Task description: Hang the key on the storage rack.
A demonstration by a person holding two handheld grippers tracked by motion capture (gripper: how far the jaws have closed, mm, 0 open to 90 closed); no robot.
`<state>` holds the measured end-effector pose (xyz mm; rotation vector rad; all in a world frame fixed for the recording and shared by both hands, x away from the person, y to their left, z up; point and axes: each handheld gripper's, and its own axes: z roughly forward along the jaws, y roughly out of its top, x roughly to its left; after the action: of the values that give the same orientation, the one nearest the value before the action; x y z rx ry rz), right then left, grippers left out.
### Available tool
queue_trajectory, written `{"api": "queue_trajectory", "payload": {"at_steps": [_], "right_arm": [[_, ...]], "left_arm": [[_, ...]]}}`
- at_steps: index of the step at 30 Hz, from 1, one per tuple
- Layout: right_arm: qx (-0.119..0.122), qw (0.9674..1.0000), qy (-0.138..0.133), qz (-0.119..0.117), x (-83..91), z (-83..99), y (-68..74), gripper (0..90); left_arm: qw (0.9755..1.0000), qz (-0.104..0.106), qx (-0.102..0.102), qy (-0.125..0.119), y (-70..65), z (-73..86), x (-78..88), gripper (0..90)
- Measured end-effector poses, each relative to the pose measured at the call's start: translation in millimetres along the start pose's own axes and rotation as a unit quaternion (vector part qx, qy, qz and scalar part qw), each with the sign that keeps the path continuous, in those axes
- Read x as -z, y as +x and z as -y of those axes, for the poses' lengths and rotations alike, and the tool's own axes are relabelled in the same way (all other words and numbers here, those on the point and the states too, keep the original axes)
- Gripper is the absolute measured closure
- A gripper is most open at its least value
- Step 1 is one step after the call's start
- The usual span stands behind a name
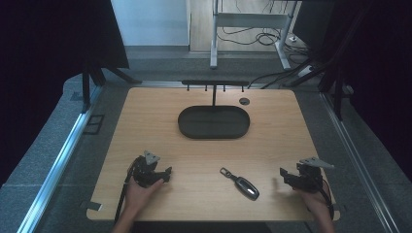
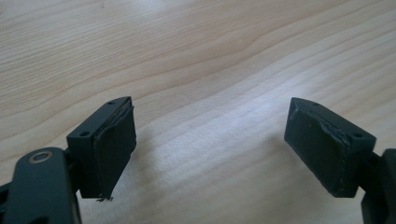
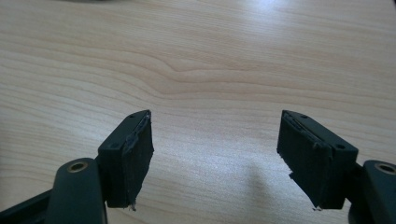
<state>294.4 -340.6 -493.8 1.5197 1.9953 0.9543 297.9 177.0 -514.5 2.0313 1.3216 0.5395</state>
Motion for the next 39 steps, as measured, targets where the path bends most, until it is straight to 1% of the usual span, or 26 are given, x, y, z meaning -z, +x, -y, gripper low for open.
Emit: {"api": "queue_trajectory", "payload": {"at_steps": [1,2,3,4,5,6,7,8,9,10,11,12,13,14,17,18,19,22,25,28,30,31,34,36,38,39], "right_arm": [[-0.003,1.0,0.002,-0.001,-1.5,0.1,-0.7,26.8],[-0.003,1.0,0.005,0.002,-3.5,-0.4,-0.1,27.1],[0.002,0.9999,0.01,0.004,-5.2,-1.8,2.1,27.4],[0.011,0.9999,0.012,0.004,-7.0,-3.8,5.7,27.6],[0.011,0.9999,0.012,0.004,-7.0,-3.8,5.7,27.6],[0.03,0.9994,0.016,0.0,-10.5,-7.7,13.8,27.7],[0.03,0.9994,0.016,0.0,-10.5,-7.7,13.8,27.7],[0.042,0.9989,0.02,-0.002,-12.9,-9.0,20.0,27.8],[0.042,0.9989,0.02,-0.002,-12.9,-9.0,20.0,27.8],[0.042,0.9988,0.022,-0.009,-15.1,-7.1,22.2,27.8],[0.042,0.9988,0.022,-0.009,-15.1,-7.1,22.2,27.8],[0.033,0.9991,0.022,-0.017,-16.3,-2.4,22.1,28.2],[0.03,0.9991,0.024,-0.02,-17.1,0.2,22.0,28.2],[0.03,0.999,0.025,-0.023,-17.9,2.6,21.9,28.2],[0.032,0.9988,0.026,-0.027,-18.3,5.4,21.5,28.3],[0.032,0.9988,0.026,-0.026,-18.2,5.8,21.1,28.2],[0.034,0.9991,0.02,-0.016,-17.2,5.5,19.8,28.2],[0.033,0.9993,0.016,-0.008,-16.5,3.7,16.6,28.8],[0.031,0.9993,0.014,-0.012,-15.5,3.3,14.3,30.9],[0.03,0.9994,0.011,-0.013,-14.2,3.2,13.3,30.6],[0.027,0.9995,0.009,-0.015,-12.1,2.4,12.3,29.7],[0.028,0.9994,0.004,-0.02,-9.2,1.6,10.2,29.8],[0.026,0.9994,0.001,-0.024,-6.5,-0.1,7.1,30.9],[0.017,0.9996,-0.001,-0.022,-4.2,-2.3,5.4,30.4],[0.016,0.9997,-0.002,-0.02,-2.5,-5.0,8.6,30.1],[0.019,0.9996,-0.004,-0.019,-1.5,-6.0,10.5,30.5]], "left_arm": [[0.9999,0.011,0.003,-0.007,-0.2,0.8,3.9,17.3],[0.9997,0.018,-0.003,-0.019,-1.3,3.0,9.9,17.3],[0.9995,0.016,-0.003,-0.026,-1.8,4.1,11.0,17.5],[0.9995,0.016,-0.003,-0.026,-1.8,4.1,11.0,18.4],[0.9995,0.019,-0.002,-0.027,-1.8,3.8,10.3,18.4],[0.9992,0.028,-0.006,-0.029,-3.7,1.1,8.2,18.5],[0.9992,0.028,-0.006,-0.029,-3.7,1.1,8.2,18.5],[0.999,0.029,-0.012,-0.032,-4.9,-0.8,7.9,18.5],[0.9988,0.029,-0.017,-0.036,-6.0,-2.8,7.7,18.5],[0.9987,0.03,-0.019,-0.037,-6.4,-4.2,7.1,18.6],[0.999,0.025,-0.02,-0.032,-6.1,-5.4,5.8,18.6],[0.9993,0.02,-0.017,-0.028,-5.3,-6.1,4.7,18.8],[0.9993,0.026,-0.009,-0.025,-1.5,-6.7,5.8,19.0],[0.9993,0.026,-0.009,-0.025,-1.5,-6.7,5.8,19.3],[0.9982,0.044,0.007,-0.041,2.9,-7.6,12.6,19.7],[0.9978,0.051,0.008,-0.041,3.8,-7.9,14.9,19.8],[0.9973,0.059,0.011,-0.041,4.2,-7.1,18.0,19.7],[0.997,0.063,0.014,-0.042,3.9,-5.7,19.1,19.8],[0.9975,0.055,0.01,-0.045,1.2,-4.2,20.9,22.2],[0.9969,0.06,0.004,-0.051,-4.6,-2.8,26.6,22.1],[0.9962,0.066,0.008,-0.056,-6.0,-2.6,29.4,22.9],[0.9961,0.068,0.009,-0.056,-6.3,-3.3,30.5,23.5],[0.9972,0.066,0.007,-0.035,-4.8,-10.1,34.9,24.6],[0.9961,0.08,0.005,-0.036,-3.7,-16.9,37.0,23.6],[0.9939,0.093,0.014,-0.058,-4.0,-18.6,38.7,23.6],[0.9933,0.098,0.019,-0.059,-5.3,-17.9,37.4,23.5]]}}
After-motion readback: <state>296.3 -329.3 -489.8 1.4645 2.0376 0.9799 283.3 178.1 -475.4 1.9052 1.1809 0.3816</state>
